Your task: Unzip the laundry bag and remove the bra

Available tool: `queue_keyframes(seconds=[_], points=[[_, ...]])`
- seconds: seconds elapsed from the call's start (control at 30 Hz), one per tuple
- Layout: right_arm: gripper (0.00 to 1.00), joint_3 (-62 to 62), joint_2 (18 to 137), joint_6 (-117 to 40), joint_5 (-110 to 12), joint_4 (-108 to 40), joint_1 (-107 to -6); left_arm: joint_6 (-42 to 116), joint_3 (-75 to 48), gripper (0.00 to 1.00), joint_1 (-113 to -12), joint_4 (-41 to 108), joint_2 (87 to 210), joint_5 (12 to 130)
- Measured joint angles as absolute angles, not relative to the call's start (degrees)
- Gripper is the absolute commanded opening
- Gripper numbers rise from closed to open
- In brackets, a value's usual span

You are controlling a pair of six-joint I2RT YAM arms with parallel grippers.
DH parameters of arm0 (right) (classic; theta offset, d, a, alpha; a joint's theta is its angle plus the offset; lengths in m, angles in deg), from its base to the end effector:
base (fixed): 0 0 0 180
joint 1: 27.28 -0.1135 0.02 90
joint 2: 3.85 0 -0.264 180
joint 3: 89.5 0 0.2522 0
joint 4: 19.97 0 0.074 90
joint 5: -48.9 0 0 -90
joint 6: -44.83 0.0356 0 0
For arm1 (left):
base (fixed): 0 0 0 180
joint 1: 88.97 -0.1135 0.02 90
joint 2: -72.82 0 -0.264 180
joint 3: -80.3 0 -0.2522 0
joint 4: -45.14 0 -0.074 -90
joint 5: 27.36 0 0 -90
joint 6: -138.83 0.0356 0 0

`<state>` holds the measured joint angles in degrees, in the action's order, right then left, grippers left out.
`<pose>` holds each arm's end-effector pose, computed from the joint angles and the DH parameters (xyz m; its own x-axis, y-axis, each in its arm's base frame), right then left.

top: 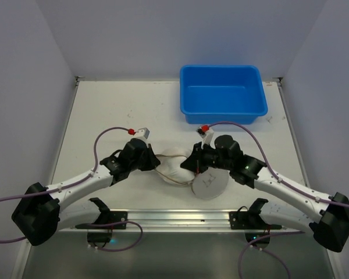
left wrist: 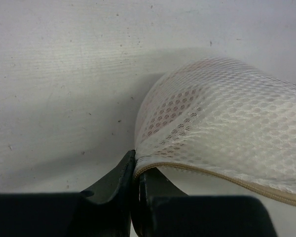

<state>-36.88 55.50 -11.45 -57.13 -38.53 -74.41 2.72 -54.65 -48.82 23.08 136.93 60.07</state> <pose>0.1518 0.1780 0.2648 -0.7271 0.0010 -0.6866 -0.5658 0.5655 0.6000 0.1735 -0.1443 0.1966 -0.7941 -0.2720 -0.5435 0.0664 0.8501 -0.5225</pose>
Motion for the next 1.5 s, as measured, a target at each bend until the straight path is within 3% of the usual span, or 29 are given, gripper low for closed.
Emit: queue_keyframes(seconds=[0.47, 0.73, 0.97, 1.2, 1.5], points=[[0.0, -36.4, 43.87, -14.47, -67.52, -43.58, -72.55, 2.76, -53.65, 0.12, -48.82, 25.13, 139.88, 63.92], [0.0, -39.05, 37.75, -10.03, -71.3, -36.1, -70.87, 2.0, -54.22, 0.12, -48.8, 29.24, 139.97, 66.36], [0.0, -42.7, 38.39, -3.17, -73.24, -22.84, -70.61, 1.34, -56.12, 0.11, -48.89, 29.94, 140.87, 67.13], [0.0, -44.82, 47.37, 1.9, -74.27, -9.15, -70.61, 1.37, -56.56, 0.12, -48.8, 28.57, 137.06, 67.06], [0.0, -39.53, 45.58, -1.27, -71.17, -17.96, -70.24, 1.41, -56.53, 0.12, -48.82, 25.24, 135.8, 64.33]])
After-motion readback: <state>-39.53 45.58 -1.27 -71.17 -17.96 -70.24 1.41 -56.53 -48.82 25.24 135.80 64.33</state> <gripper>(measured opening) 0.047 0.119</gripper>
